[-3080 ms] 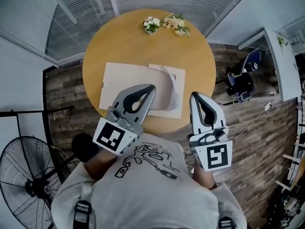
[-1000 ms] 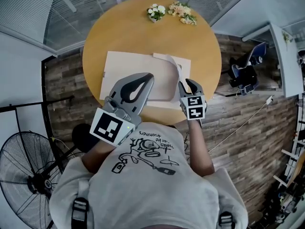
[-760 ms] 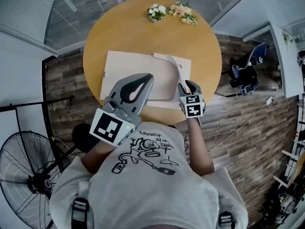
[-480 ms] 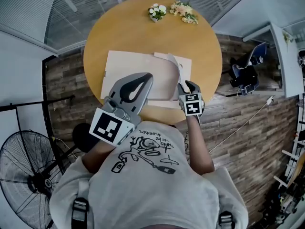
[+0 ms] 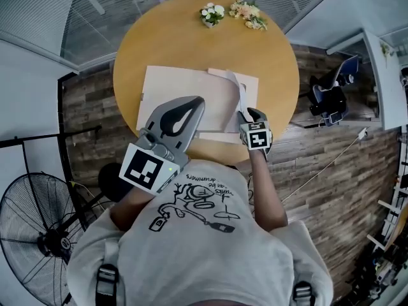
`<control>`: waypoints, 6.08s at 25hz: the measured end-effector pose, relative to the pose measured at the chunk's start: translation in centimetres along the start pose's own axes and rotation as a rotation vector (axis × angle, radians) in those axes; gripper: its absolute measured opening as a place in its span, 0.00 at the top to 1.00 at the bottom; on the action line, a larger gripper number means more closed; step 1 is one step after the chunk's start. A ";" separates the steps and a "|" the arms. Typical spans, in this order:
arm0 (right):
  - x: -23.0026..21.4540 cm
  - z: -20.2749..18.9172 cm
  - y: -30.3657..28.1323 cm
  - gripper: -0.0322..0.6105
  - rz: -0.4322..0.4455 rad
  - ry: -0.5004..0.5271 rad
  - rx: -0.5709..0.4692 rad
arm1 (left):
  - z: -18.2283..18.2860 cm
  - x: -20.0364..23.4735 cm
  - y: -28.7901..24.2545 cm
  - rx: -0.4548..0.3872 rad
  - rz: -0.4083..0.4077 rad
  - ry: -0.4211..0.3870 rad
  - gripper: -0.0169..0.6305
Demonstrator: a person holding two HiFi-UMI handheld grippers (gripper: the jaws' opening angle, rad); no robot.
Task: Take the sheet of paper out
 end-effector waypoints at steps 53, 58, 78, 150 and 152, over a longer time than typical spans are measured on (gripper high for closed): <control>0.3 0.1 1.2 0.94 0.140 -0.131 -0.083 | 0.3 -1.2 0.6 -0.007 0.014 0.003 0.94; 0.3 0.3 2.1 0.94 0.138 -0.122 -0.107 | 0.2 -1.6 0.6 -0.011 0.014 0.001 0.94; -0.2 1.1 6.5 0.94 0.171 -0.139 -0.216 | 0.3 -4.1 0.1 -0.011 0.015 -0.004 0.94; 1.4 13.1 34.2 0.94 0.042 0.105 -0.809 | 2.5 -7.3 -1.6 -0.052 0.037 -0.038 0.94; 1.5 13.2 34.3 0.94 0.038 0.109 -0.808 | 2.5 -7.2 -1.5 -0.049 0.038 -0.037 0.94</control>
Point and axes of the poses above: the fingertips, and each gripper's own axes: y backward along the fingers, x to its left, z out of its top, the point moved 8 cm from there along y, backward along the fingers, and after that the axes turned 1 degree about -y, right-handed, at the moved point
